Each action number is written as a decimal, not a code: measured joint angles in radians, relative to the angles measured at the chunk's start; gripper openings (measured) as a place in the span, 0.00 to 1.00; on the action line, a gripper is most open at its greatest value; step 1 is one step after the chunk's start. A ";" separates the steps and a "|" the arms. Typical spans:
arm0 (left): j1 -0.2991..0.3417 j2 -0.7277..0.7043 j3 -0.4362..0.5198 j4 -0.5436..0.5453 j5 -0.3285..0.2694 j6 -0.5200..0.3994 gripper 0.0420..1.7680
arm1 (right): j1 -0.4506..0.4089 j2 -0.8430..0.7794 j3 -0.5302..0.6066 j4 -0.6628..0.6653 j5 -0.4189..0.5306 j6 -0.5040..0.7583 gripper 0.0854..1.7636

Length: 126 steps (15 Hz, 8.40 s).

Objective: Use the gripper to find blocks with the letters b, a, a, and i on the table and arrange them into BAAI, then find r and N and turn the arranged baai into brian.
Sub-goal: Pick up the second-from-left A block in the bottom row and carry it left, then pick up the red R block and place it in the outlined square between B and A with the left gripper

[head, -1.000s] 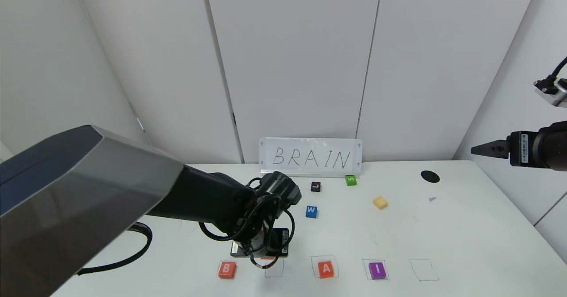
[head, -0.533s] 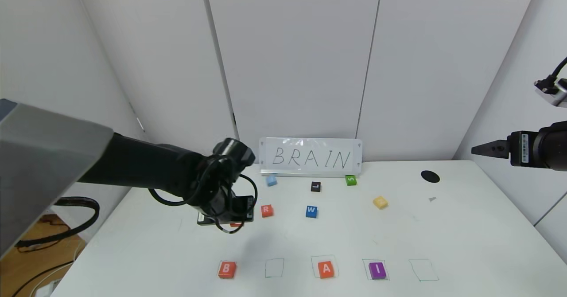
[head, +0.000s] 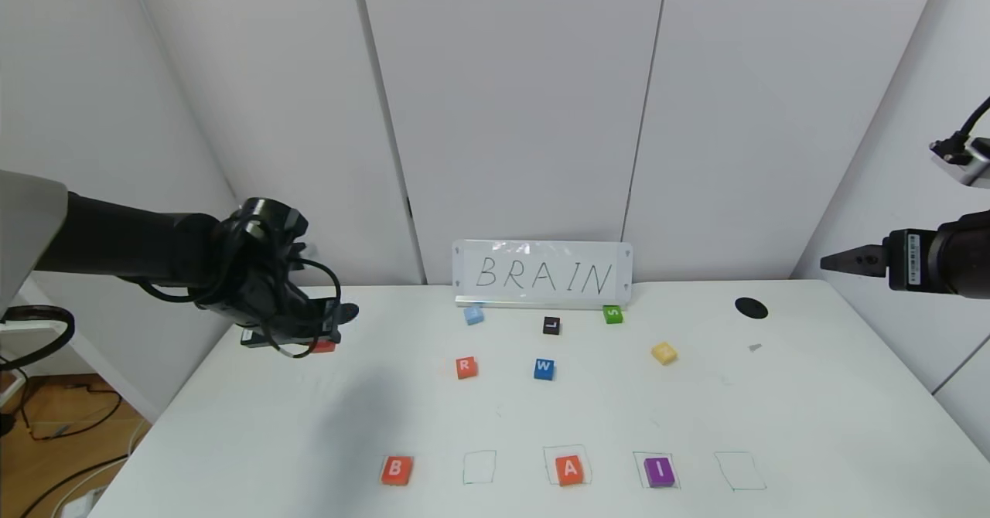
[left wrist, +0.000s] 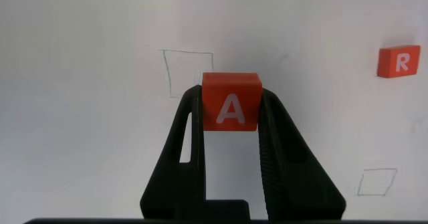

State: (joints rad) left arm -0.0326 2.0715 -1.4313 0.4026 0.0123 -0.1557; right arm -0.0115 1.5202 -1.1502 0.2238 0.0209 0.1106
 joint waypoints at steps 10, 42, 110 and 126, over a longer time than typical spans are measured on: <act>0.051 0.125 -0.001 0.000 0.001 0.051 0.28 | -0.007 0.007 -0.008 0.000 0.000 0.000 0.97; 0.067 0.273 -0.118 0.096 -0.024 0.054 0.28 | -0.014 0.020 -0.014 0.000 -0.004 0.000 0.97; -0.405 0.444 -0.560 0.234 0.177 -0.373 0.97 | -0.019 0.033 -0.017 0.000 -0.006 0.012 0.97; -0.409 0.481 -0.560 0.207 0.217 -0.373 0.97 | -0.019 0.033 -0.017 0.000 -0.006 0.012 0.97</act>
State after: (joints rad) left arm -0.4419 2.5530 -1.9915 0.6100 0.2298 -0.5287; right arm -0.0302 1.5534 -1.1674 0.2240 0.0151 0.1228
